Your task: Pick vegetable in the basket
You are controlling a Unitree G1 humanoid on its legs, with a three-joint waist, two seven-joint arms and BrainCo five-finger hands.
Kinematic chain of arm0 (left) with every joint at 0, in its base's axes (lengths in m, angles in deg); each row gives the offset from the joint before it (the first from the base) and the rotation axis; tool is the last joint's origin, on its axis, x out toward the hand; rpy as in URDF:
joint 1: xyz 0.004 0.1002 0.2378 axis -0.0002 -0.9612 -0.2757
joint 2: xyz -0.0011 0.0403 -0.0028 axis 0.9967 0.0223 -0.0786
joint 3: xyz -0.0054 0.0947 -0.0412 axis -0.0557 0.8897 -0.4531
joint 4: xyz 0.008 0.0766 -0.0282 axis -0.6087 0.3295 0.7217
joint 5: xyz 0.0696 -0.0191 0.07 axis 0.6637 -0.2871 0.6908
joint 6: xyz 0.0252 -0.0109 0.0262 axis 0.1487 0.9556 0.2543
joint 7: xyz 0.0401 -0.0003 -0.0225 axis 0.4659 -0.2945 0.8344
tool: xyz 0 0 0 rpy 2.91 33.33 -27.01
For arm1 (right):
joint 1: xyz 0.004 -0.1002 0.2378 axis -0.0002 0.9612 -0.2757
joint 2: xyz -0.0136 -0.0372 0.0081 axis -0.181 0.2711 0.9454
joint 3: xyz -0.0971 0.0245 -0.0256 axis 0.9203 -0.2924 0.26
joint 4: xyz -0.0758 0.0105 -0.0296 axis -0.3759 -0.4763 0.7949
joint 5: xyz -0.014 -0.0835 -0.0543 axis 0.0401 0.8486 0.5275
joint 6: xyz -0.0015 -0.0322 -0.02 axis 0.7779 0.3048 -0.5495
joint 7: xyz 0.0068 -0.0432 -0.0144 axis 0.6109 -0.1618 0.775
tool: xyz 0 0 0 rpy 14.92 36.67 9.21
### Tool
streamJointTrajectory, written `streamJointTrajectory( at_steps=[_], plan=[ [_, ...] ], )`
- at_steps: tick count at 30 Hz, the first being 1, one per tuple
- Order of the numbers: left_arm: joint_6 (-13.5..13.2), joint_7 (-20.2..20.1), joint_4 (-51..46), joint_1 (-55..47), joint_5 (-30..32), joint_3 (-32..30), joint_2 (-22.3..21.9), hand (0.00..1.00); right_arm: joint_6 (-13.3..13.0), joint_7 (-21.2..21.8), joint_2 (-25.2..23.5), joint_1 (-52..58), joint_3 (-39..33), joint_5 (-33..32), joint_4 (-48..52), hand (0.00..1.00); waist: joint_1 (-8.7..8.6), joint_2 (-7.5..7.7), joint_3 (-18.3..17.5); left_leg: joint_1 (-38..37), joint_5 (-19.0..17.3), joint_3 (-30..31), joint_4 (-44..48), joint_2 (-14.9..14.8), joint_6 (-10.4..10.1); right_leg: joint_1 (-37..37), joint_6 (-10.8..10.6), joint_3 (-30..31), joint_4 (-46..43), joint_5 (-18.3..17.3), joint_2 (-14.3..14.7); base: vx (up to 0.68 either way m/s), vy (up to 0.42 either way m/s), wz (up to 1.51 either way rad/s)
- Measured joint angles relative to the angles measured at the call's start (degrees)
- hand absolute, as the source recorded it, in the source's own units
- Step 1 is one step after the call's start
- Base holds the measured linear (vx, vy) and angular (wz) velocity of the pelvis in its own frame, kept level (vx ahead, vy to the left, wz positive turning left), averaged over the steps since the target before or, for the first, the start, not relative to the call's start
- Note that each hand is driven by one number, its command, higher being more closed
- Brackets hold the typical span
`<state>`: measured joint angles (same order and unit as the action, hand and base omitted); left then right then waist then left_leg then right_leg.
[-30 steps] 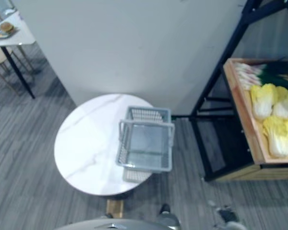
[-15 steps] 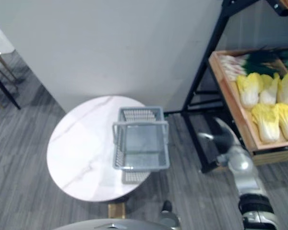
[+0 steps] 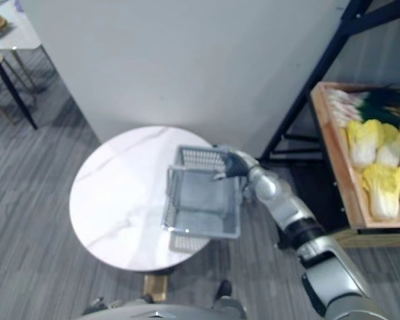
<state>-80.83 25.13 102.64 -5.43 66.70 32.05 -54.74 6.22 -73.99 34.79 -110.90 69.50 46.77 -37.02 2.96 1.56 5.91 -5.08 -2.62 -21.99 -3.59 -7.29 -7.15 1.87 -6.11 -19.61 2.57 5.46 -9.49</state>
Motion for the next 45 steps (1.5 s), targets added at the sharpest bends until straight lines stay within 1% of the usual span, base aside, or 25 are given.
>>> streamJointTrajectory(
  at_steps=[2, 3, 7, 8, 10, 12, 14, 20, 21, 26, 31, 34, 38, 45],
  plan=[
    [0.02, 0.03, -0.25, 0.38, -0.5, -0.38, -0.16, 0.0, 0.68, 0.61, -0.86, -2.16, 1.84, 0.39, -4.39, 0.0, 0.52, 0.21, 1.07, 0.72, 0.37, 1.07, -0.09, -0.03, 0.32, 0.01, 0.01, -0.99, 0.26, 0.0, 0.01, -0.02, -0.035, 0.21],
    [0.02, 0.03, -0.41, 0.38, -0.65, -0.49, -0.28, 0.0, 0.83, 0.94, -1.16, -2.79, 2.0, 0.43, -5.41, 0.0, 0.61, 0.23, 1.4, 0.83, 0.42, 1.28, -0.09, -0.03, 0.36, 0.01, 0.01, -1.18, 0.27, 0.01, 0.01, -0.01, -0.029, 0.17],
    [-0.03, 0.11, -0.63, 1.29, -0.69, -0.55, -0.76, 0.0, 1.25, 1.1, -2.19, -6.22, 2.13, 0.57, -11.19, 0.0, 1.85, -0.08, 3.36, 2.02, 0.59, 2.41, 0.02, 0.11, 0.57, 0.34, 0.03, -2.27, 0.33, 0.02, -0.19, 0.0, -0.013, 0.14],
    [-0.03, 0.19, -0.87, 1.55, -0.7, -0.55, -0.78, 0.0, 1.67, 1.05, -2.39, -7.58, 2.13, 1.64, -12.49, 0.0, 2.1, -0.06, 3.81, 2.78, 0.69, 2.56, 0.11, 0.17, 0.73, 1.0, 0.28, -2.41, 0.33, 0.21, -0.26, 0.0, -0.006, 0.11],
    [-0.04, 0.34, -1.63, 1.97, -0.7, -0.5, -0.79, 0.0, 2.33, 1.02, -2.59, -9.77, 2.13, 2.51, -14.26, 0.0, 1.93, -0.23, 5.21, 3.73, 0.75, 3.63, 0.52, 0.33, 0.82, 1.09, 0.31, -3.14, 0.33, 0.23, -0.52, 0.0, -0.006, 0.21],
    [-0.1, 0.41, -1.7, 2.66, -0.77, -0.47, -0.82, 0.0, 2.44, 1.02, -2.59, -11.56, 2.11, 2.59, -16.13, 0.0, 2.24, -0.12, 6.49, 4.25, 0.76, 4.09, 0.7, 0.39, 0.83, 1.23, 0.31, -3.52, 0.35, 0.23, -0.63, 0.0, -0.003, 0.17],
    [-0.1, 0.56, -1.68, 2.96, -0.77, -0.45, -0.78, 0.0, 2.61, 0.86, -3.26, -12.7, 1.82, 2.63, -17.35, 0.0, 2.44, -0.04, 6.67, 5.01, 0.77, 4.26, 0.73, 0.45, 0.85, 1.88, 0.35, -3.51, 0.35, 0.26, -0.7, 0.01, -0.002, 0.04],
    [-0.33, 1.67, -1.69, 3.86, -0.92, 0.22, -0.8, 0.0, 3.31, -0.89, -4.18, -14.02, 0.23, 2.67, -19.03, 0.0, 2.46, -0.45, 8.78, 5.23, 0.77, 4.44, 0.69, 0.63, 0.85, 1.98, 0.55, -3.37, 0.37, 0.41, -0.87, 0.0, -0.001, 0.01],
    [-0.61, 1.78, -1.69, 3.91, -2.02, 0.55, -0.8, 0.0, 3.4, -1.22, -4.23, -14.24, -0.63, 2.72, -19.97, 0.0, 2.47, -0.59, 9.03, 5.43, 0.77, 4.57, 0.72, 0.64, 0.85, 2.07, 0.55, -3.41, 0.38, 0.41, -0.88, -0.01, -0.008, 0.05],
    [-0.88, 2.09, -1.68, 4.08, -2.88, 0.82, -0.9, 0.0, 3.58, -1.3, -4.15, -14.96, -1.02, 4.82, -20.29, 0.0, 2.33, -0.99, 10.07, 6.04, 0.85, 4.77, 0.81, 0.64, 0.96, 2.59, 0.54, -3.37, 0.38, 0.42, -0.9, 0.0, -0.002, 0.01],
    [-0.86, 2.1, -1.69, 4.08, -2.84, 0.81, -0.9, 0.0, 3.54, -1.29, -4.12, -14.95, -1.06, 5.0, -20.23, 0.0, 2.28, -1.01, 10.09, 6.04, 0.85, 4.78, 0.79, 0.69, 0.96, 2.59, 0.47, -3.33, 0.38, 0.46, -0.97, 0.0, 0.0, 0.0],
    [-0.84, 2.11, -1.69, 4.07, -2.82, 0.79, -0.9, 0.0, 3.27, -1.28, -3.96, -14.91, -1.04, 6.94, -19.75, 0.0, 2.18, -1.01, 10.1, 6.04, 0.85, 4.73, 0.87, 0.8, 0.96, 2.59, 0.37, -3.23, 0.38, 0.53, -1.1, 0.0, 0.0, 0.0],
    [-0.78, 2.12, -1.71, 4.07, -2.73, 0.78, -0.9, 0.0, 3.22, -1.26, -3.3, -14.55, -0.66, 7.1, -19.08, 0.0, 2.15, -1.0, 10.11, 6.04, 0.85, 4.57, 1.14, 1.05, 0.96, 2.6, 0.17, -2.89, 0.38, 0.65, -1.4, 0.0, 0.001, -0.01],
    [-0.7, 2.11, -1.75, 4.06, -2.13, 0.72, -0.9, 0.0, 2.68, -1.11, -0.92, -12.04, 1.68, 7.23, -12.05, 0.0, 1.97, -0.93, 10.15, 5.89, 0.83, 3.83, 1.5, 1.24, 0.94, 2.82, -0.06, -1.86, 0.36, 1.0, -1.61, -0.02, -0.001, -0.05]
  ],
)
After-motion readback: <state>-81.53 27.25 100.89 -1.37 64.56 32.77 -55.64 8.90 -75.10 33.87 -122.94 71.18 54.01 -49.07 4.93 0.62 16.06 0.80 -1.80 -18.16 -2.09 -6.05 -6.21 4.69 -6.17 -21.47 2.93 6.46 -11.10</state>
